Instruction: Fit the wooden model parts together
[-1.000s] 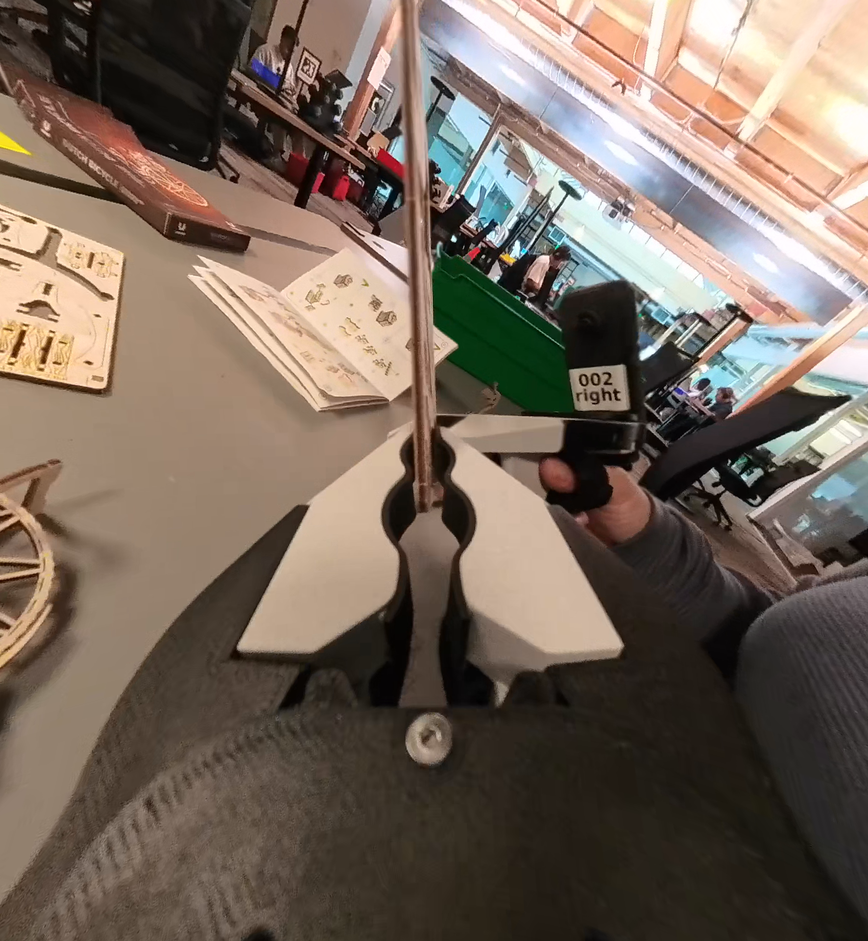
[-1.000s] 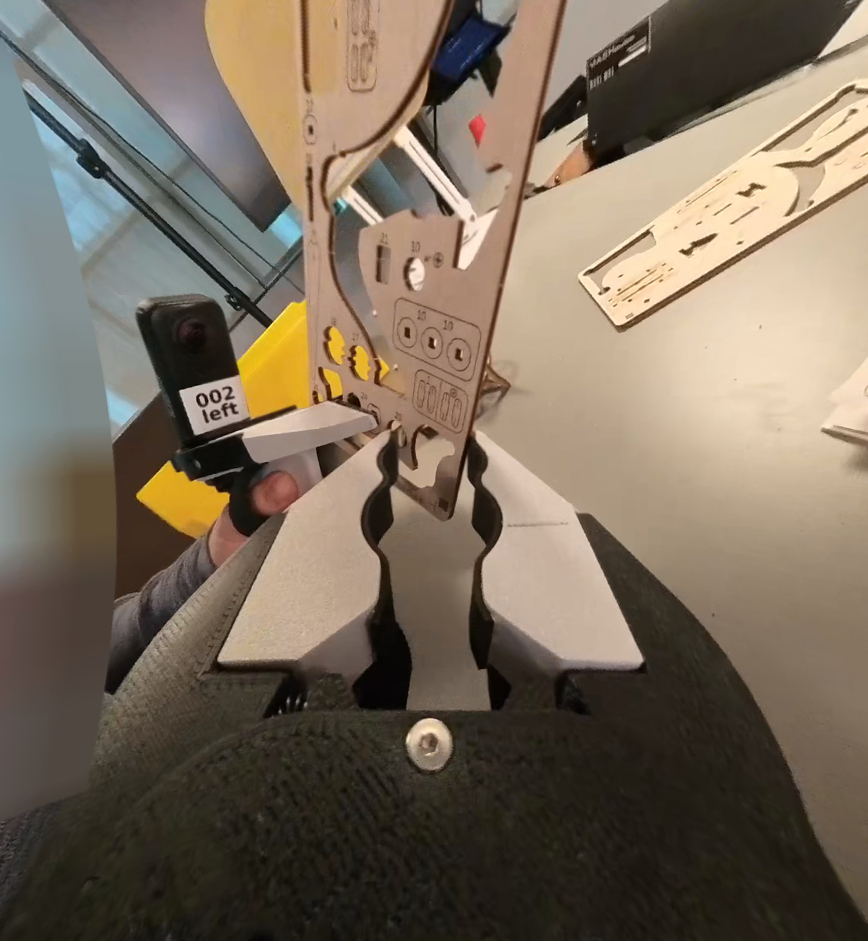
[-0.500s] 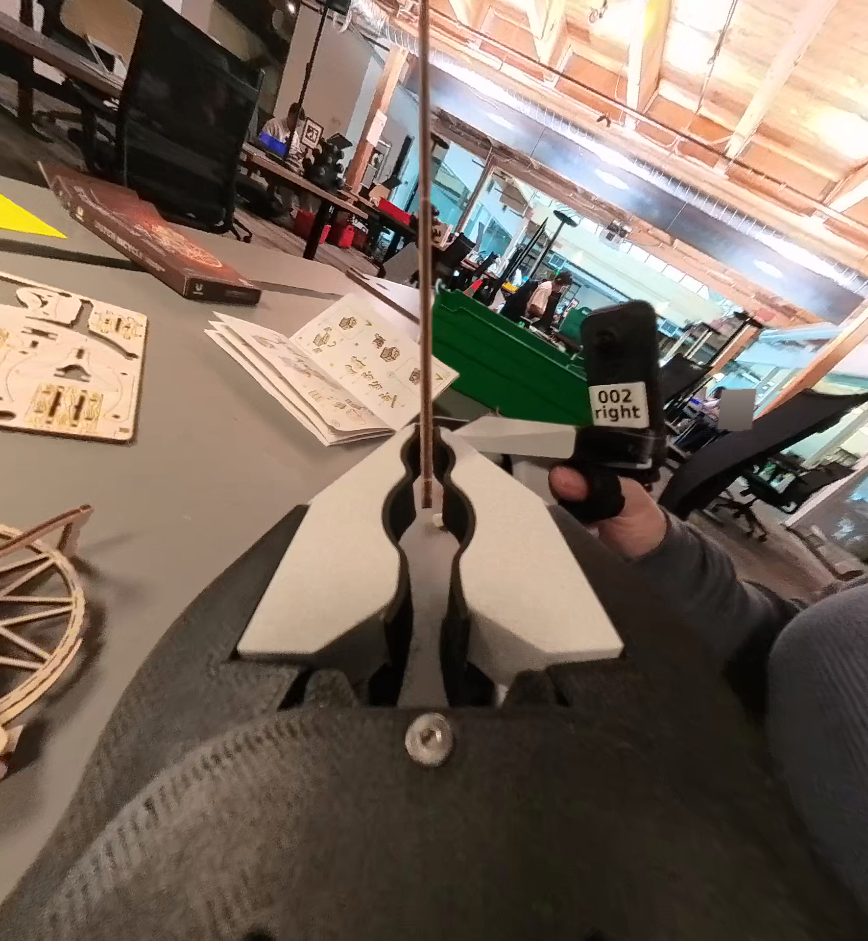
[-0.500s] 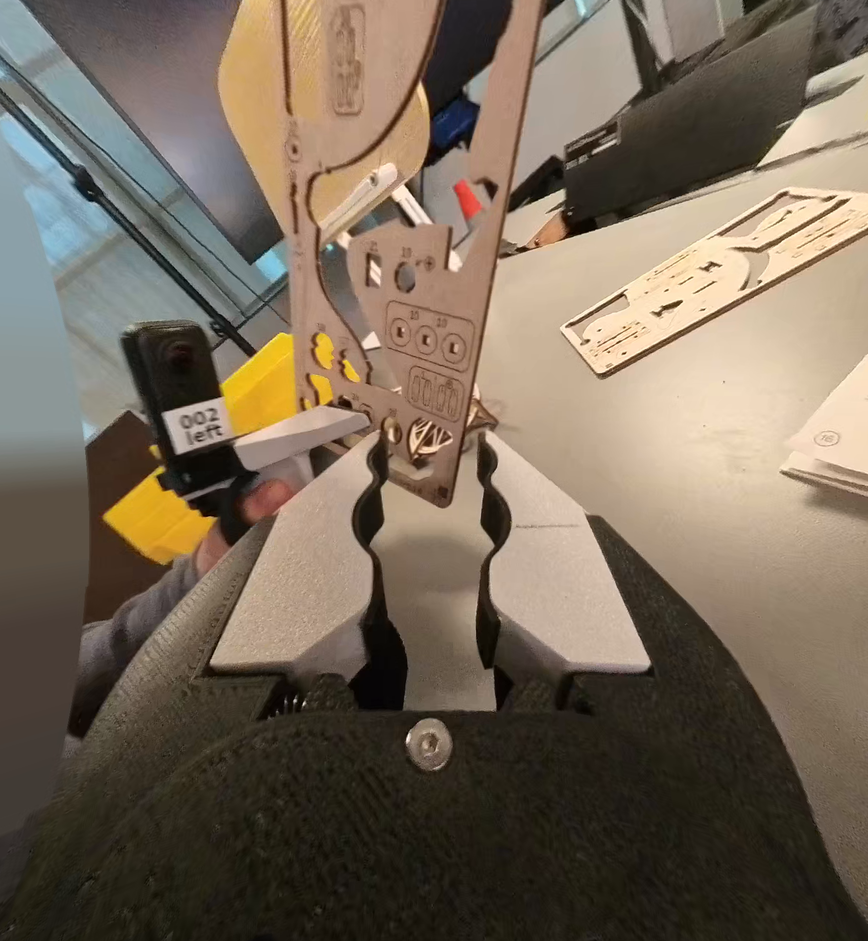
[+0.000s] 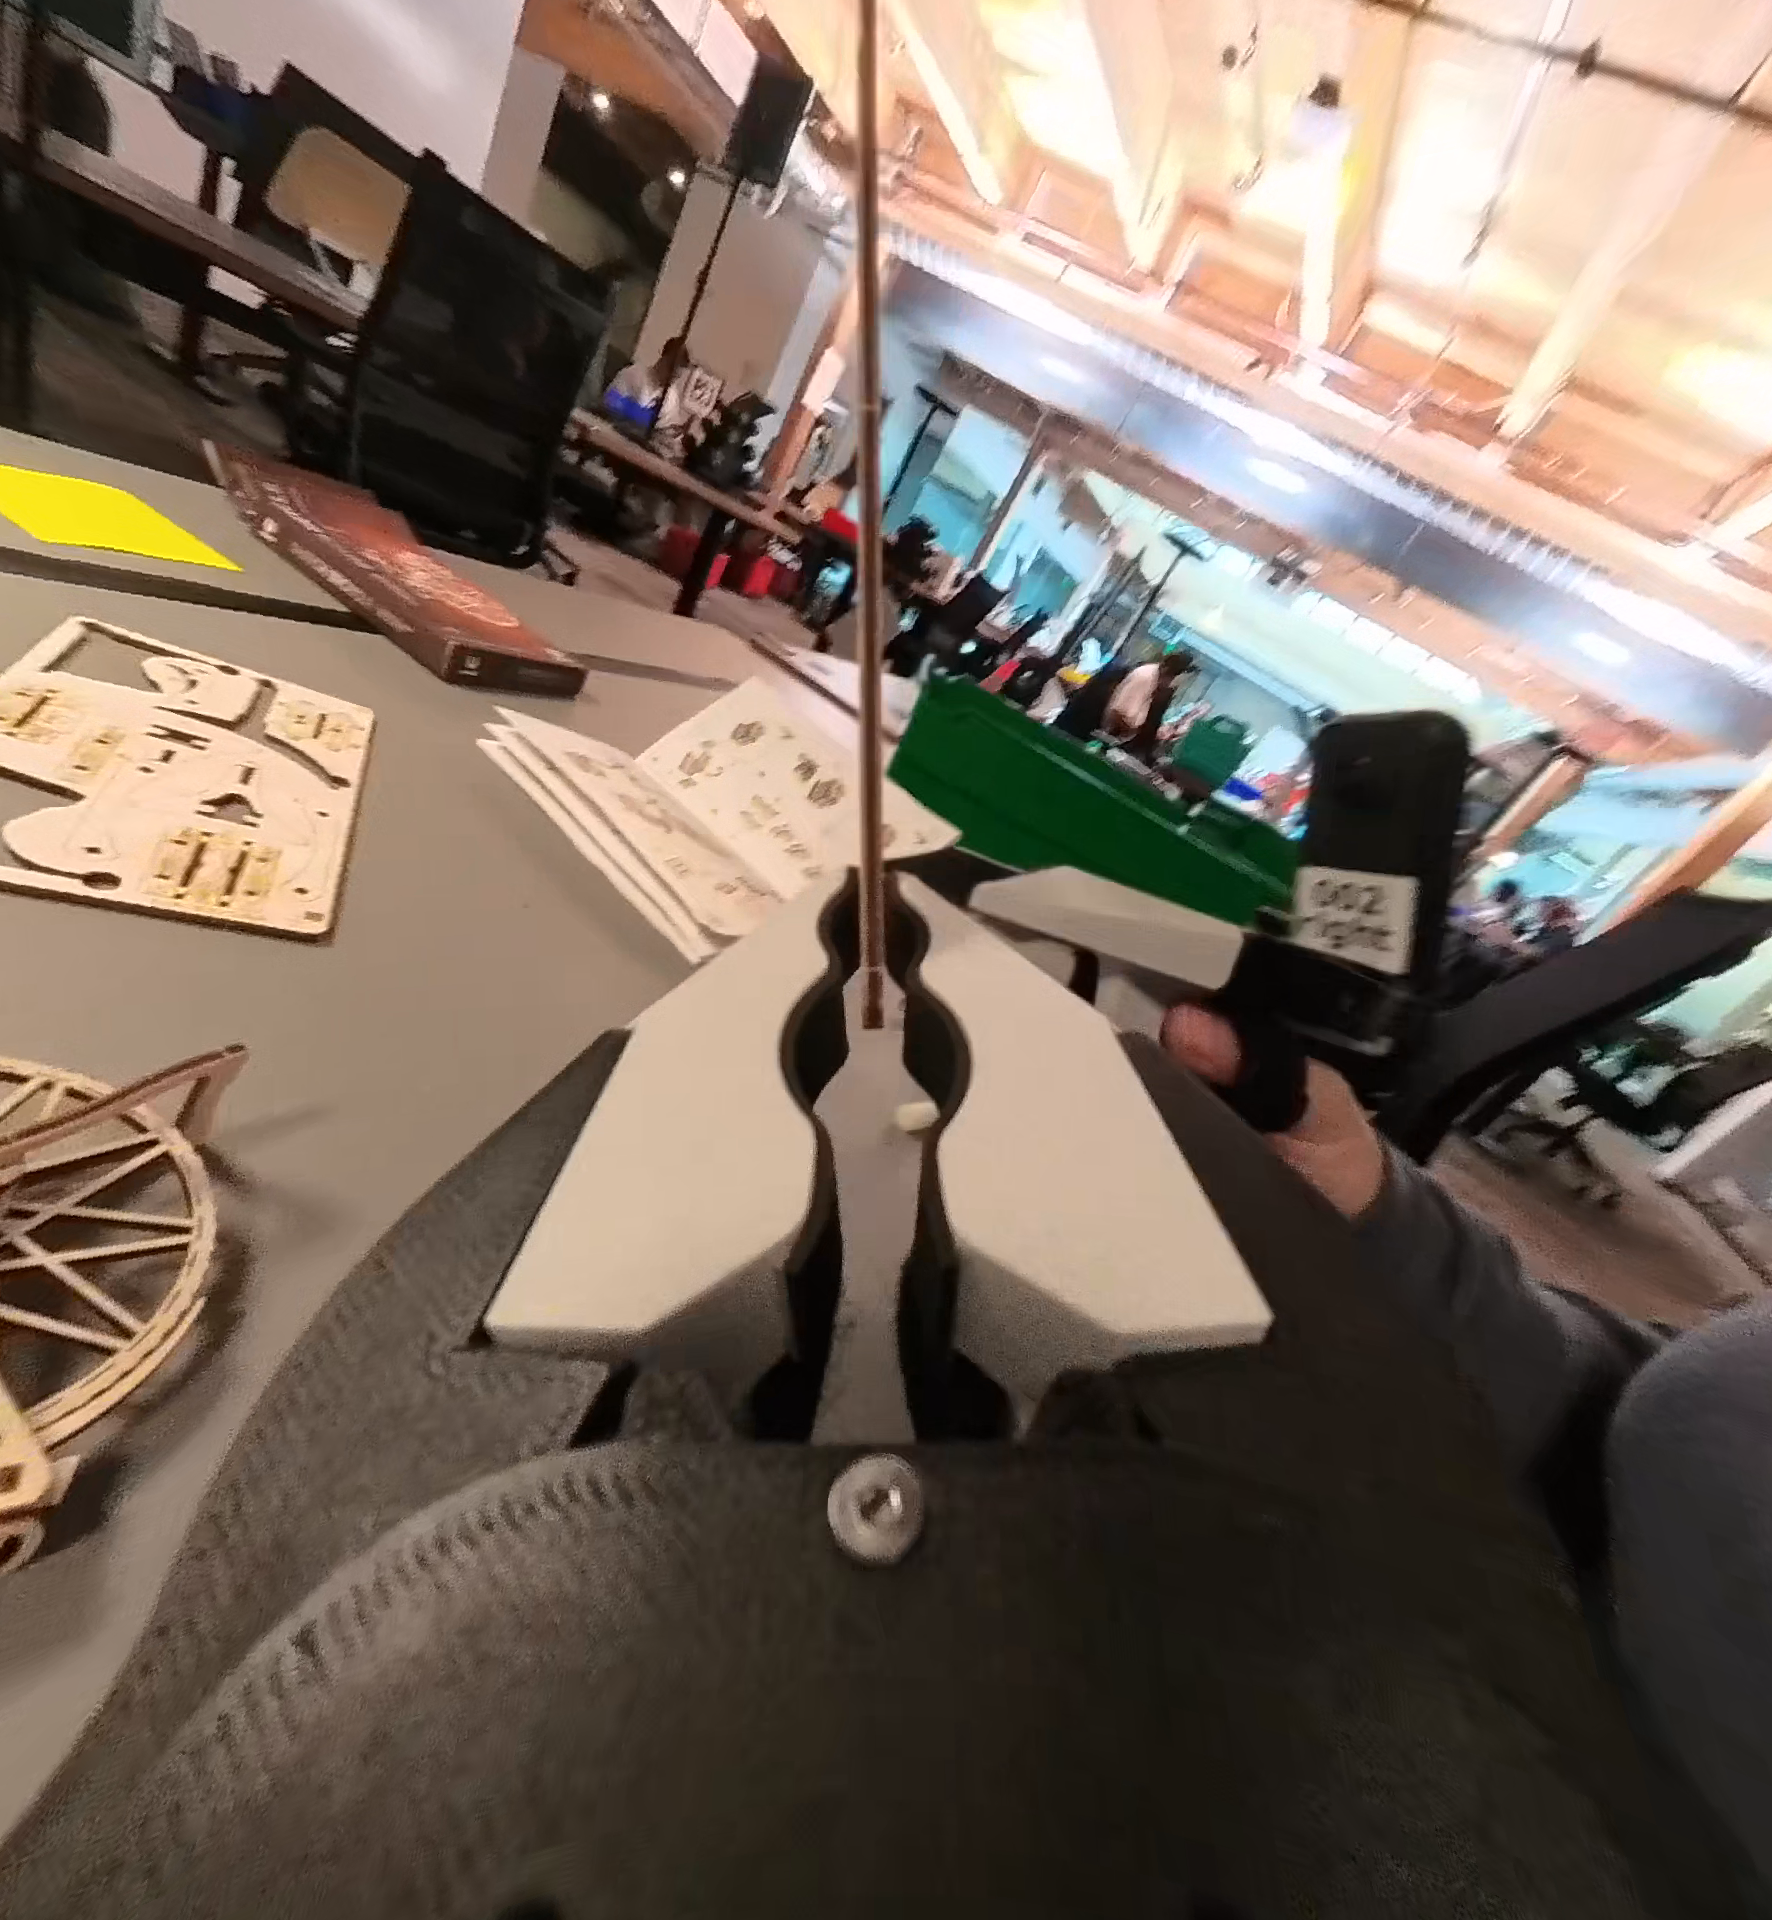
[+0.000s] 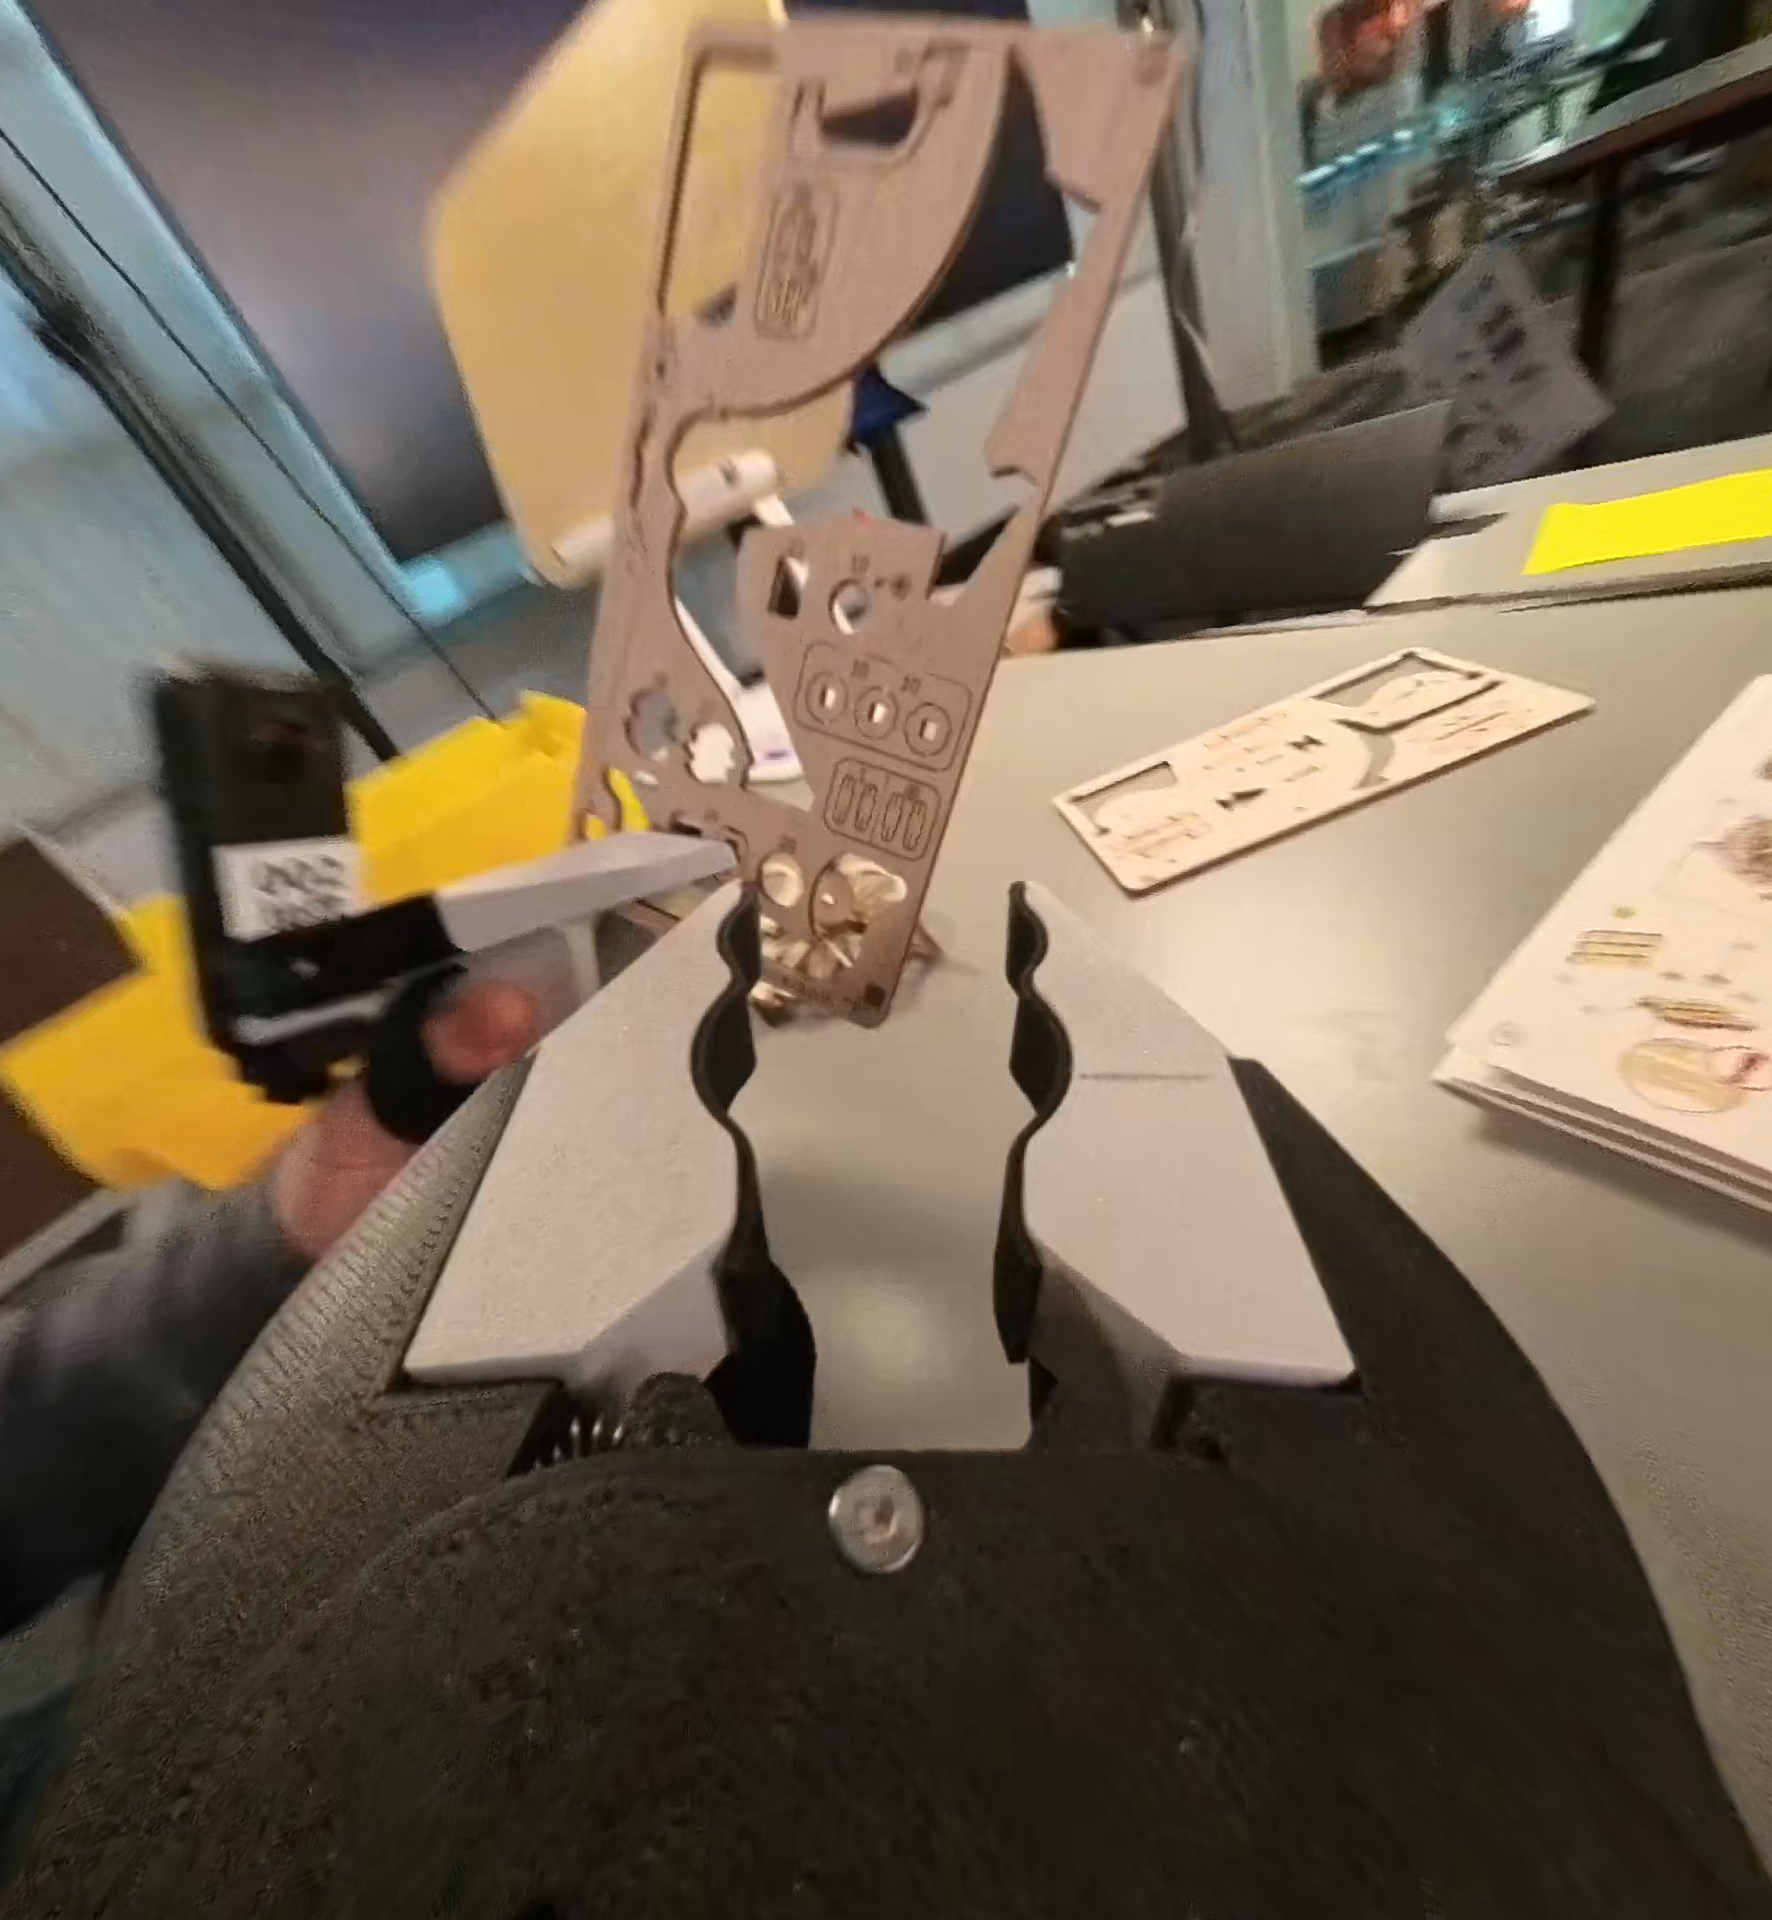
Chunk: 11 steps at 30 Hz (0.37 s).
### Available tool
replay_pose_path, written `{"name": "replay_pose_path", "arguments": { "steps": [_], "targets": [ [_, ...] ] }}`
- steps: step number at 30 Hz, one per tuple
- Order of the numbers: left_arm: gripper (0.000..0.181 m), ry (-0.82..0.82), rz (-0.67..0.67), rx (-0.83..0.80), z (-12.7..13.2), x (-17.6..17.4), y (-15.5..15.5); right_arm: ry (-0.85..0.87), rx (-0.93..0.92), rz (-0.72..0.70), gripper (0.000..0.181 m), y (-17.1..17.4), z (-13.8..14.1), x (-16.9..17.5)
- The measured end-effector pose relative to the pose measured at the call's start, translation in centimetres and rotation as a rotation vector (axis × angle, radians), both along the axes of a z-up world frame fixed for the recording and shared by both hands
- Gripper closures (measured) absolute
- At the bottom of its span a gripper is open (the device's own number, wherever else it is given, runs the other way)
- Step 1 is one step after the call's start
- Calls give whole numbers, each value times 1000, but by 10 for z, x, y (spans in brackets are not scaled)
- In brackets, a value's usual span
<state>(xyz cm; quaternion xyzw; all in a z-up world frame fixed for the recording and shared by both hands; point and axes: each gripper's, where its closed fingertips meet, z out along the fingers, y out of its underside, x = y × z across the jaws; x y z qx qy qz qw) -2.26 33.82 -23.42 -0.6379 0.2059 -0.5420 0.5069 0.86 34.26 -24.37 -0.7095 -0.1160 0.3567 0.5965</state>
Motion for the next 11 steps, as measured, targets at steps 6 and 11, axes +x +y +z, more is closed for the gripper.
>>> {"name": "replay_pose_path", "arguments": {
  "steps": [6,11],
  "targets": [
    [180,-220,-166,-58,20,-2,-13,247,-53,176,144,-8,11,-9],
    [180,-417,-341,-144,38,-7,-24,330,23,240,142,-17,29,-8]
  ]
}}
